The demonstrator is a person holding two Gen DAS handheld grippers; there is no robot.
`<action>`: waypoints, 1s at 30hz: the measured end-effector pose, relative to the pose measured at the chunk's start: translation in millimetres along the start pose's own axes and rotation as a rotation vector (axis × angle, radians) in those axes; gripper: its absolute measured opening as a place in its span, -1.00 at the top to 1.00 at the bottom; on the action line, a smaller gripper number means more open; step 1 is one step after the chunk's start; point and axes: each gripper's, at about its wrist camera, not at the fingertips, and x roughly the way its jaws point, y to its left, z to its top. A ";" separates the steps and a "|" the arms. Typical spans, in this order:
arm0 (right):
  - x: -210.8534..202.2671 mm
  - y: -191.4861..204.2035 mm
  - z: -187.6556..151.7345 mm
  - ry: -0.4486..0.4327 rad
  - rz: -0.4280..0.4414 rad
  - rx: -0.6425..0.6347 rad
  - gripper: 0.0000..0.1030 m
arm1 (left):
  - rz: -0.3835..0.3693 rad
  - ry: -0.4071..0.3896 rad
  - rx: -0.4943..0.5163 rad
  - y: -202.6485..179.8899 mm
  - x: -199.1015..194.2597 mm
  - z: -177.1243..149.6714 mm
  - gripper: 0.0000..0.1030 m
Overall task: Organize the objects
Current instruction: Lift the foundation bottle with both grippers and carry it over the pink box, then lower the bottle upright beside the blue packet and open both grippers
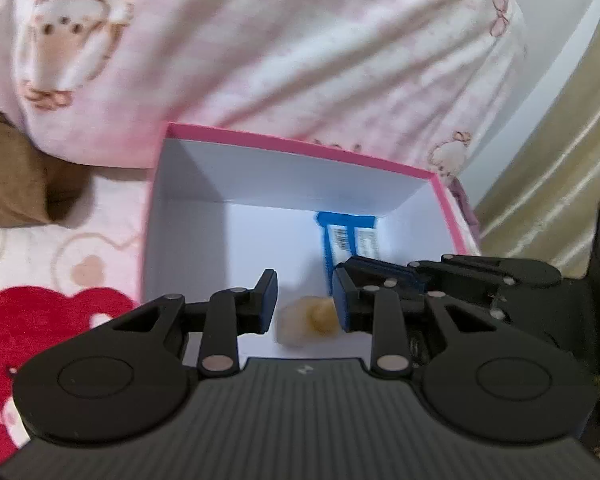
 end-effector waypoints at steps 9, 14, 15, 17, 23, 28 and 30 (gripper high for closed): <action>-10.5 -36.2 -9.6 -0.016 0.058 0.195 0.70 | 0.011 0.096 0.088 5.9 16.6 -17.3 0.45; -30.2 -46.1 -22.1 -0.017 0.044 0.160 0.23 | -0.013 0.169 0.078 4.9 31.8 -37.2 0.41; -29.9 -47.8 -25.1 -0.010 0.048 0.159 0.22 | -0.015 0.162 0.088 2.7 32.2 -40.2 0.41; -26.5 -48.6 -29.8 0.019 0.073 0.147 0.23 | -0.001 0.134 0.112 -3.4 32.1 -42.5 0.41; -12.4 -38.6 -44.1 0.080 0.138 0.062 0.23 | 0.008 0.084 0.103 -16.1 35.6 -21.2 0.54; 4.5 -36.1 -37.8 0.090 0.144 0.073 0.23 | 0.060 0.115 0.098 -25.9 62.7 -1.7 0.84; 14.1 -34.5 -32.6 0.099 0.132 0.088 0.27 | 0.083 0.090 0.114 -29.6 69.9 4.0 0.85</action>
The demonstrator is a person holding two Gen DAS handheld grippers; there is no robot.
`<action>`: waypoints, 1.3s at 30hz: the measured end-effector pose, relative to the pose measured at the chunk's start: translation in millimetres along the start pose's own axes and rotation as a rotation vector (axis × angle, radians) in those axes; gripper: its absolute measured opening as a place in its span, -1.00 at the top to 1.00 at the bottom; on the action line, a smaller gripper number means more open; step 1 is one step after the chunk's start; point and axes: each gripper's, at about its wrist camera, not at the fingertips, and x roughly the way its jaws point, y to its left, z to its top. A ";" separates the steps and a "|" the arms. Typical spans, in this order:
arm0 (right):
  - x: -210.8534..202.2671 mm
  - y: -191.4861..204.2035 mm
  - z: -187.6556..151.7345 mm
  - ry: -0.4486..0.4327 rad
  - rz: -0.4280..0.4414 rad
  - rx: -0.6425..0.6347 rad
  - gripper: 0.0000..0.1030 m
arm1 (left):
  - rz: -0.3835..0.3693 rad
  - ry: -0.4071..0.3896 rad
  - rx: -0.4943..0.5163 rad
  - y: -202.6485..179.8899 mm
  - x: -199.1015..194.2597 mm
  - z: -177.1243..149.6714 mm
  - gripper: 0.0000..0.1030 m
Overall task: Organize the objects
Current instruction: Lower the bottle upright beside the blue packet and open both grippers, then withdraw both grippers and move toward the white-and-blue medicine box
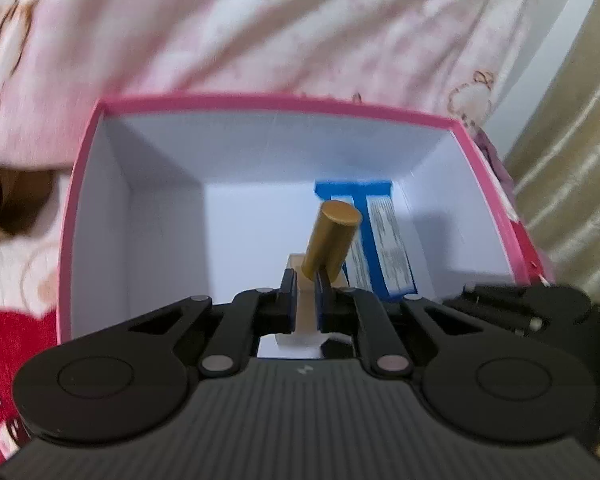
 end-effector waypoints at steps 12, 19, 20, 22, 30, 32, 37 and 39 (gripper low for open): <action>10.9 1.1 -5.9 -0.005 -0.064 0.105 0.48 | -0.009 0.026 -0.028 -1.0 10.8 -2.7 0.75; -27.8 16.6 5.4 0.038 -0.092 0.018 0.45 | 0.018 0.070 0.044 -8.2 -22.6 -10.1 0.36; -36.9 20.4 7.8 0.046 -0.100 -0.002 0.40 | 0.019 0.060 0.050 -9.6 -30.7 -10.2 0.28; -54.8 23.7 10.1 0.063 -0.102 -0.015 0.33 | 0.014 0.057 0.045 -14.2 -47.4 -10.8 0.17; -136.1 48.7 2.1 0.034 -0.114 -0.034 -0.16 | 0.017 0.062 0.072 -37.4 -115.4 -22.5 -0.14; -152.1 55.0 -0.6 0.024 -0.115 -0.034 -0.27 | 0.016 0.053 0.087 -42.8 -132.9 -26.8 -0.18; -192.8 67.2 -15.6 -0.006 -0.109 -0.027 -0.34 | 0.042 0.007 0.132 -56.5 -175.0 -43.9 -0.40; -205.7 71.9 -24.7 -0.010 -0.103 -0.025 -0.38 | 0.049 -0.002 0.149 -60.6 -187.9 -52.5 -0.46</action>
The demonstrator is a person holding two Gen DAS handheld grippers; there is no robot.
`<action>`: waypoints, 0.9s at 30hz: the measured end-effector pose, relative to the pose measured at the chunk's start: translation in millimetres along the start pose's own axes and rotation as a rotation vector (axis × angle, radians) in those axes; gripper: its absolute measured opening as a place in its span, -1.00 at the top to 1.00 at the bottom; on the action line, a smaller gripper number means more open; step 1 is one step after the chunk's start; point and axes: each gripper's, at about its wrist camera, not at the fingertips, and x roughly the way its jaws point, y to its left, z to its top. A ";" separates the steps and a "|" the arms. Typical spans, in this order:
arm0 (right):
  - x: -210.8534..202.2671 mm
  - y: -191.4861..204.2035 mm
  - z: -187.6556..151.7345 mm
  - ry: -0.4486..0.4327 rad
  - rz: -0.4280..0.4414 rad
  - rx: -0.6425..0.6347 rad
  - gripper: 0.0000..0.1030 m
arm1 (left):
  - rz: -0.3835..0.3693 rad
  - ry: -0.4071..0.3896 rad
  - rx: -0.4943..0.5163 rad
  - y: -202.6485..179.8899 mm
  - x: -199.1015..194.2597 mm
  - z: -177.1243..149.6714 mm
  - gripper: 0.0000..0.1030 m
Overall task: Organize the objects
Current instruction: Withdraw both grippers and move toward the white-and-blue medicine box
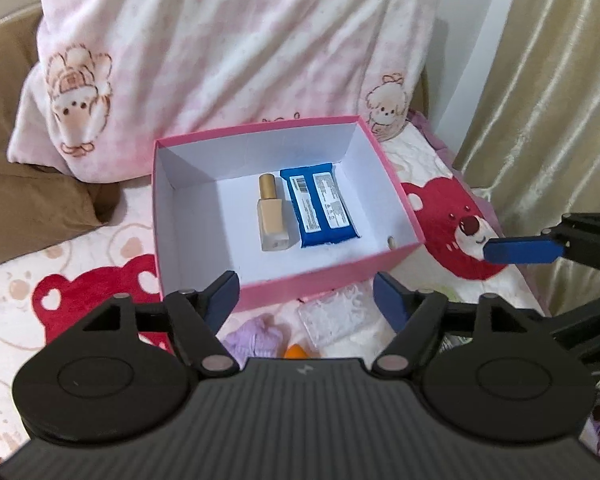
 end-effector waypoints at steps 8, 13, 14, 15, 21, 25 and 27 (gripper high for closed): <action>-45.3 21.8 -41.6 -0.037 -0.042 -0.094 -0.71 | -0.015 0.034 0.050 -26.0 -30.0 -35.6 -0.54; -62.4 26.7 -73.1 -0.064 -0.026 -0.121 -0.77 | -0.028 0.042 0.070 -40.3 -38.8 -60.3 -0.70; -63.3 26.9 -80.1 -0.064 -0.019 -0.123 -0.77 | -0.031 0.042 0.067 -41.4 -38.5 -65.3 -0.73; -63.5 26.8 -87.9 -0.065 -0.011 -0.123 -0.77 | -0.035 0.045 0.065 -42.6 -37.7 -70.6 -0.76; -51.2 19.2 -132.5 -0.097 0.027 -0.131 -0.77 | -0.095 0.038 -0.022 -39.6 -24.8 -98.1 -0.77; -35.5 18.5 -152.7 -0.121 0.016 -0.232 -0.78 | -0.157 0.019 -0.120 -31.6 -11.3 -110.0 -0.77; -24.4 13.8 -156.8 -0.126 0.006 -0.234 -0.78 | -0.153 -0.010 -0.116 -31.5 -6.3 -115.1 -0.74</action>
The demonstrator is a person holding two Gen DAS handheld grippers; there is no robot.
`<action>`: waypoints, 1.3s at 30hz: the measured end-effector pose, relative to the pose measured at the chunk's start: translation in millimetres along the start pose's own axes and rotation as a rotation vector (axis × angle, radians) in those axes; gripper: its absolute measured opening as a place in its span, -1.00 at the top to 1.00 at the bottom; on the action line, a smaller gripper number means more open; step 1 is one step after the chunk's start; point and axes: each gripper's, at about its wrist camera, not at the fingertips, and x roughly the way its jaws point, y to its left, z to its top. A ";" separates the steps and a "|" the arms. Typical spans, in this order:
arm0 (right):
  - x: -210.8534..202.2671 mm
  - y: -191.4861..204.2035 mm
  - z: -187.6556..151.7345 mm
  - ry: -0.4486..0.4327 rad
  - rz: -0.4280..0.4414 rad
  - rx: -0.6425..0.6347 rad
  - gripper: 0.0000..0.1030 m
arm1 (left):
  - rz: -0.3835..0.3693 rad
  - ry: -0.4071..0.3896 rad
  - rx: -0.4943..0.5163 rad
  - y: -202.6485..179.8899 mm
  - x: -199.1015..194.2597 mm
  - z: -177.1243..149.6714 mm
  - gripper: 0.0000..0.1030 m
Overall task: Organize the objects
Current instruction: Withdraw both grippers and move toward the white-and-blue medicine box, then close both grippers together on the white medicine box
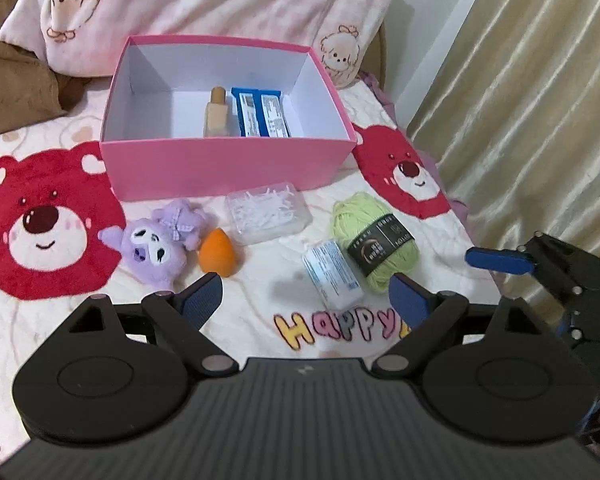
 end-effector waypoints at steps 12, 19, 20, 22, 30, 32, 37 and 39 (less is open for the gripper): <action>85.0 -13.8 -33.9 0.151 -0.006 0.133 -0.77 | 0.035 0.030 0.001 -0.2 53.0 -20.1 -0.74; 111.1 -30.5 -44.1 0.227 -0.024 0.230 -0.77 | -0.019 0.064 0.000 -12.5 104.3 -30.8 -0.62; 113.9 -33.7 -47.1 0.230 -0.032 0.250 -0.74 | -0.024 0.077 -0.001 -14.2 111.5 -31.8 -0.60; 119.3 -39.8 -51.8 0.251 -0.037 0.287 -0.69 | -0.039 0.098 -0.020 -16.2 126.3 -33.0 -0.54; 129.4 -39.3 -48.0 0.253 -0.015 0.295 -0.36 | -0.109 0.083 -0.111 -16.7 155.7 -44.7 0.27; 135.4 -41.1 -50.0 0.277 -0.018 0.307 -0.21 | -0.124 0.089 -0.146 -14.8 162.4 -48.8 0.37; 140.4 -43.0 -54.0 0.292 -0.043 0.302 0.06 | -0.118 0.083 -0.166 -14.6 172.7 -55.4 0.45; 141.3 -36.3 -53.8 0.292 -0.068 0.251 0.10 | -0.122 0.076 -0.151 -15.2 171.4 -56.4 0.50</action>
